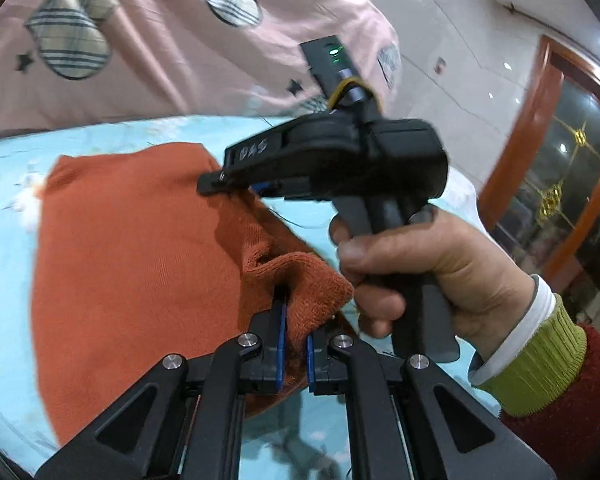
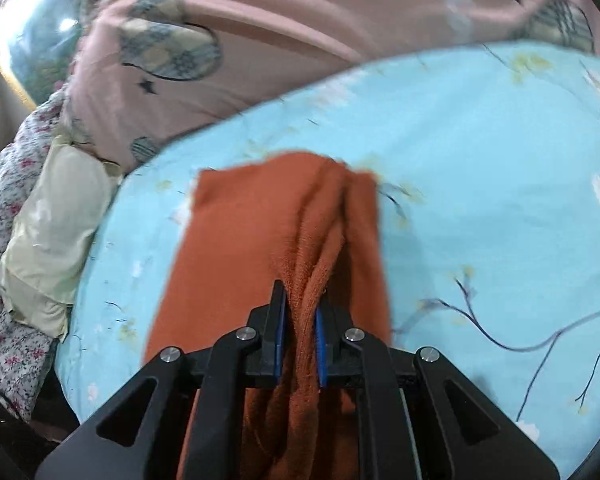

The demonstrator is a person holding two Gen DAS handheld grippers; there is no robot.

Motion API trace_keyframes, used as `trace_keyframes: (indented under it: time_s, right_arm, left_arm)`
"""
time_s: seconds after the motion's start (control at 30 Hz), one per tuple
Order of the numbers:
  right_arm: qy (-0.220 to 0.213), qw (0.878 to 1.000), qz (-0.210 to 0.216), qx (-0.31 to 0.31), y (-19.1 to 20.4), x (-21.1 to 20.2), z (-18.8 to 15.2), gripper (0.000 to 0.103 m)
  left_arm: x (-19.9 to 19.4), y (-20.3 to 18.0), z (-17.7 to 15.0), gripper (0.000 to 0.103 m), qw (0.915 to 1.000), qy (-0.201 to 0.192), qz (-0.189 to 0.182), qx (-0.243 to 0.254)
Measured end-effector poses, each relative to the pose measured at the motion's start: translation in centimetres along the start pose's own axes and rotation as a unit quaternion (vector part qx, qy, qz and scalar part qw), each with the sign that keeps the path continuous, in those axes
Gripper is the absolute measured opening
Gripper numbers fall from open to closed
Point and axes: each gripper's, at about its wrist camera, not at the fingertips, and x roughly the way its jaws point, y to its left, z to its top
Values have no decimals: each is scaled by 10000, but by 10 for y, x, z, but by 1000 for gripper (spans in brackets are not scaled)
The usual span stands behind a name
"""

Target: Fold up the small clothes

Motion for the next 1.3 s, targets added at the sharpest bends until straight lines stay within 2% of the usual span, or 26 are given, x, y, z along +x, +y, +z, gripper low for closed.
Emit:
trace_keyframes:
  time_s: [0.17, 0.23, 0.37, 0.43, 0.53, 0.57, 0.6, 0.67, 0.7, 0.73, 0.77, 0.87, 0.97, 1.03, 1.13, 1.23, 1.27, 1.3]
  right_arm:
    - [-44, 10000, 9, 83, -11, 5, -1, 14]
    - [1, 10000, -93, 26, -9, 10, -4, 14]
    - [-84, 9998, 22, 151, -17, 8, -8, 14]
    - [-174, 9997, -78, 117, -15, -1, -10, 20]
    - [-362, 9990, -245, 70, -10, -18, -14, 29]
    - [-465, 9986, -209, 100, -10, -27, -15, 39]
    - [-540, 9983, -180, 123, -10, -32, -17, 56]
    - [-647, 9977, -134, 134, -12, -41, -22, 77]
    - [-615, 9980, -114, 122, -12, -42, -24, 78]
    - [-486, 9987, -87, 101, -12, -40, -27, 78]
    - [-380, 9992, -78, 82, -12, -38, -29, 78]
    - [-141, 9998, -128, 32, -13, -29, -37, 78]
    - [32, 9999, -64, 135, -19, -19, -39, 78]
    - [129, 9995, 70, 280, -23, -12, -37, 78]
    - [253, 9989, 133, 370, -26, -2, -34, 75]
    - [403, 9977, 293, 461, -27, 6, -32, 51]
    - [475, 9965, 423, 551, -26, 9, -33, 41]
    - [496, 9959, 447, 614, -26, 12, -33, 37]
  left_arm:
    - [22, -13, -6, 6, 9993, 232, 92, 284]
    - [31, -10, -6, 7, 9991, 330, 107, 250]
    - [50, 0, -12, 10, 9979, 632, 32, 102]
    - [53, 2, -9, 11, 9977, 670, -28, 90]
    - [43, 11, -9, 21, 9972, 740, -139, 11]
    - [37, 14, -10, 26, 9970, 743, -196, -34]
    - [29, 16, -12, 30, 9970, 742, -210, -85]
    - [11, 23, -18, 47, 9973, 685, -193, -204]
    - [1, 28, -20, 52, 9974, 650, -118, -301]
    - [-9, 35, -22, 62, 9973, 614, -45, -403]
    - [-20, 44, -22, 67, 9972, 536, 12, -518]
    - [-48, 81, -22, 79, 9956, 343, 305, -816]
    - [-60, 116, -18, 80, 9916, 272, 617, -1104]
    - [-55, 142, -13, 81, 9877, 382, 697, -1350]
    - [-37, 183, -15, 81, 9801, 669, 520, -1793]
    - [-12, 208, -16, 81, 9740, 1035, 346, -1983]
    - [-4, 211, -15, 80, 9739, 1042, 252, -1999]
    - [-2, 211, -15, 79, 9748, 1008, 191, -1983]
